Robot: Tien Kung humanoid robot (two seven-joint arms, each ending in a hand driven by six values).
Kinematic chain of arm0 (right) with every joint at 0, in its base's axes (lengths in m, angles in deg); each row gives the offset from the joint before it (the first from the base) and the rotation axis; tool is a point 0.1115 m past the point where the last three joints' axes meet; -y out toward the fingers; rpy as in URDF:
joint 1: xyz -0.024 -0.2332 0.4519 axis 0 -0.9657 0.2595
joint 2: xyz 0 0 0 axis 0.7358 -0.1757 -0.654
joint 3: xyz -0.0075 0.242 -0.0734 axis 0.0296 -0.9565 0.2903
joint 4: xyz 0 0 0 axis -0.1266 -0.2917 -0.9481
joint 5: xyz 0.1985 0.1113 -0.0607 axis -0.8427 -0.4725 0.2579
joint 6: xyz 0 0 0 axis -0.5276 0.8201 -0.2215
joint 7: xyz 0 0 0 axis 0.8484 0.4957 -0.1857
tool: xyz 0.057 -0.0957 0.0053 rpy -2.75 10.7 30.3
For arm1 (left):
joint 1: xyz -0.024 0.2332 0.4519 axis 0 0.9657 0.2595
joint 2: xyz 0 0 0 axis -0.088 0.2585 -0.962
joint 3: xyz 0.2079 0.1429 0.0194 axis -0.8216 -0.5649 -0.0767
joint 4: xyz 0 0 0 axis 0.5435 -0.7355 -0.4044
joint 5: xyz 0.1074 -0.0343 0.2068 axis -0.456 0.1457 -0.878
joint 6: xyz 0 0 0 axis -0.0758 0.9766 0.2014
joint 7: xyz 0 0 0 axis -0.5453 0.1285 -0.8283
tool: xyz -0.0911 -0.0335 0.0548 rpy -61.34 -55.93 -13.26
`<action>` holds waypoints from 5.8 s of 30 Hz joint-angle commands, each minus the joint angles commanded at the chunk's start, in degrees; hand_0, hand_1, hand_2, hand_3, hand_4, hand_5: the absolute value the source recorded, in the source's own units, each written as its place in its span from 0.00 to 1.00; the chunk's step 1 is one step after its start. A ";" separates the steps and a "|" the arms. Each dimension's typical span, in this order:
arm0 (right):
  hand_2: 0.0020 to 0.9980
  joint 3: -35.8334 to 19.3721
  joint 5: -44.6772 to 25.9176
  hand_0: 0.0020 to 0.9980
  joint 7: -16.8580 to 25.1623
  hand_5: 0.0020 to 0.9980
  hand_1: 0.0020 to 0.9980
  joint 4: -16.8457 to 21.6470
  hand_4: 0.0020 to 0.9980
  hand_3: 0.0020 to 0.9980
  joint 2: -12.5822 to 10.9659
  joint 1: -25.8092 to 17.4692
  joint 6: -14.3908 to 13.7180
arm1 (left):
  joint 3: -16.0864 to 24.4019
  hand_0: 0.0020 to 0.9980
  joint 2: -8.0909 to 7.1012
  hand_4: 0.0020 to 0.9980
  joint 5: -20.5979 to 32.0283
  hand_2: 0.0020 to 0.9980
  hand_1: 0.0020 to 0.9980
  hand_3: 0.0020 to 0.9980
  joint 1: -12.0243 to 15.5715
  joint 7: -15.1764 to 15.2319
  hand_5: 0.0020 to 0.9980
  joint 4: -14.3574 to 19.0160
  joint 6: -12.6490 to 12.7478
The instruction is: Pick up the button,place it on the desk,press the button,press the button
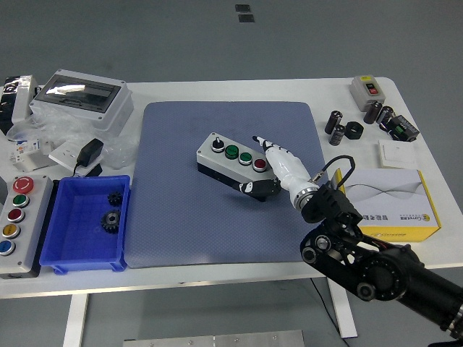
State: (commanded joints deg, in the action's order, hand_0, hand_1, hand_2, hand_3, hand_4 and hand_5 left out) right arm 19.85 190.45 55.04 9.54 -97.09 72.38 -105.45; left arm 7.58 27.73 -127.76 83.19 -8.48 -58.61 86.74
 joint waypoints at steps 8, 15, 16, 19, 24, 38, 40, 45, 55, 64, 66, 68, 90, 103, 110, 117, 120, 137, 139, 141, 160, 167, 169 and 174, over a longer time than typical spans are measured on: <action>1.00 2.27 0.82 0.95 -1.09 0.35 0.98 -1.83 0.99 1.00 0.54 0.75 -1.72 | -0.03 0.61 -0.05 0.62 -0.10 0.55 0.60 0.61 -0.17 0.02 0.24 0.00 -0.07; 0.80 4.17 0.91 0.57 -1.25 0.27 0.74 -3.09 0.93 0.95 0.90 1.35 -3.42 | -0.55 0.61 -0.05 0.62 0.24 0.55 0.60 0.61 -0.37 0.23 0.24 0.00 -0.22; 0.80 4.40 0.94 0.57 -1.27 0.27 0.74 -3.24 0.93 0.95 0.94 1.43 -3.52 | -0.64 0.61 -0.05 0.62 0.31 0.55 0.60 0.61 -0.39 0.27 0.24 0.00 -0.23; 0.59 5.14 0.92 0.29 -1.20 0.13 0.51 -3.74 0.78 0.68 1.11 1.67 -3.98 | -1.10 0.61 -0.08 0.62 0.70 0.55 0.60 0.61 -0.42 0.45 0.24 0.00 -0.28; 0.48 5.83 0.87 0.22 -1.02 0.17 0.41 -4.53 0.64 0.57 1.36 1.96 -4.74 | -2.26 0.61 -0.11 0.62 1.71 0.55 0.60 0.61 -0.51 0.85 0.24 0.00 -0.39; 0.38 3.67 -0.64 0.13 3.97 0.00 0.33 -2.29 0.30 0.45 -0.12 1.20 -7.96 | -3.91 0.61 0.08 0.62 3.19 0.55 0.60 0.61 -0.47 1.53 0.24 0.00 -0.51; 0.38 2.67 -2.07 0.13 6.64 0.00 0.33 0.02 0.30 0.45 -1.58 0.71 -7.71 | -3.86 0.61 0.13 0.62 3.19 0.55 0.60 0.61 -0.43 1.54 0.24 0.00 -0.49; 0.35 1.64 -6.94 0.12 14.02 0.00 0.31 6.21 0.17 0.40 -6.63 0.07 -3.90 | -3.52 0.61 0.27 0.62 2.94 0.55 0.60 0.61 -0.35 1.49 0.24 0.00 -0.45; 0.33 9.74 -5.69 0.13 26.63 0.00 0.31 9.95 0.08 0.35 -15.13 2.06 -0.74 | -3.04 0.61 0.34 0.62 2.27 0.55 0.60 0.61 -0.46 1.52 0.24 0.00 -0.45; 0.34 13.00 3.60 0.15 29.10 0.00 0.31 0.45 0.11 0.37 -11.68 2.77 -3.76 | -3.09 0.61 0.56 0.62 2.19 0.55 0.60 0.61 -0.43 1.43 0.24 0.00 -0.48; 0.37 13.11 4.00 0.33 29.35 0.00 0.37 -0.43 0.16 0.40 -11.36 2.80 -3.98 | -3.20 0.61 0.58 0.62 2.29 0.55 0.60 0.61 -0.42 1.44 0.24 0.00 -0.48; 0.37 13.22 3.98 0.33 29.54 0.00 0.37 -0.78 0.16 0.40 -11.29 2.80 -4.09 | -3.20 0.61 0.58 0.62 2.30 0.55 0.60 0.61 -0.39 1.43 0.24 0.00 -0.47; 0.65 10.00 -0.52 0.70 28.87 0.00 0.67 1.65 0.20 0.73 -13.25 1.42 2.10 | -3.05 0.61 0.30 0.62 1.86 0.55 0.60 0.61 -0.38 1.56 0.25 0.00 -0.52; 0.87 9.33 -2.87 0.85 29.45 0.00 0.81 2.64 0.46 0.93 -13.86 0.64 3.74 | -3.11 0.60 0.20 0.62 1.61 0.55 0.60 0.61 -0.37 1.60 0.25 0.00 -0.61; 0.90 9.13 -3.04 0.86 29.40 0.00 0.84 3.03 0.51 0.97 -14.12 0.39 3.42 | -3.10 0.60 0.18 0.62 1.51 0.55 0.60 0.61 -0.40 1.63 0.26 0.00 -0.70; 0.92 8.94 -3.51 0.88 29.44 0.00 0.86 4.43 0.53 0.99 -15.28 0.09 3.27 | -3.24 0.60 0.11 0.62 1.36 0.55 0.60 0.61 -0.43 1.68 0.26 0.00 -0.85; 0.92 8.87 -4.38 0.88 29.49 0.00 0.86 5.84 0.54 0.99 -16.51 0.00 3.62 | -3.34 0.60 0.09 0.62 1.33 0.55 0.60 0.61 -0.44 1.74 0.26 0.00 -0.97; 0.92 8.35 -6.49 0.87 29.42 0.00 0.86 12.16 0.55 0.99 -21.65 0.08 5.85 | -3.58 0.60 0.00 0.60 0.78 0.55 0.60 0.60 -0.48 1.82 0.24 0.00 -1.50; 0.92 7.99 -6.29 0.87 29.35 0.00 0.86 13.14 0.55 0.99 -22.33 0.27 6.04 | -3.62 0.60 -0.05 0.60 0.71 0.55 0.60 0.60 -0.47 1.82 0.24 0.00 -1.54; 0.92 7.74 -6.22 0.87 29.31 0.00 0.86 13.64 0.55 0.99 -22.70 0.39 6.24 | -3.63 0.60 -0.07 0.60 0.64 0.55 0.60 0.60 -0.47 1.80 0.24 0.00 -1.58; 0.95 7.14 -7.96 0.89 29.63 0.00 0.87 12.69 0.56 1.00 -22.22 0.57 8.97 | -3.69 0.60 0.06 0.59 0.28 0.54 0.60 0.60 -0.28 1.67 0.22 0.00 -1.97; 0.96 6.59 -8.25 0.90 29.27 0.00 0.87 12.27 0.58 1.00 -21.97 0.58 11.15 | -3.47 0.60 -0.09 0.59 -0.13 0.54 0.60 0.60 -0.38 1.76 0.22 0.00 -2.12; 0.96 6.68 -8.45 0.90 29.23 0.00 0.87 12.24 0.58 1.00 -21.95 0.53 11.34 | -3.44 0.60 -0.13 0.59 -0.25 0.54 0.60 0.60 -0.39 1.78 0.22 0.00 -2.16; 1.00 7.23 -9.04 1.00 29.22 0.06 0.99 12.29 0.66 1.00 -21.94 0.49 11.47 | -3.45 0.60 -0.20 0.59 -0.53 0.54 0.60 0.60 -0.40 1.78 0.21 0.00 -2.28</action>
State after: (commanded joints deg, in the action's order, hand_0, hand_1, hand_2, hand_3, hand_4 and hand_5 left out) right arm 27.08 181.41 84.27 21.83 -119.03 72.87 -93.98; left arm 4.13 27.53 -128.29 82.79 -6.70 -58.61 84.46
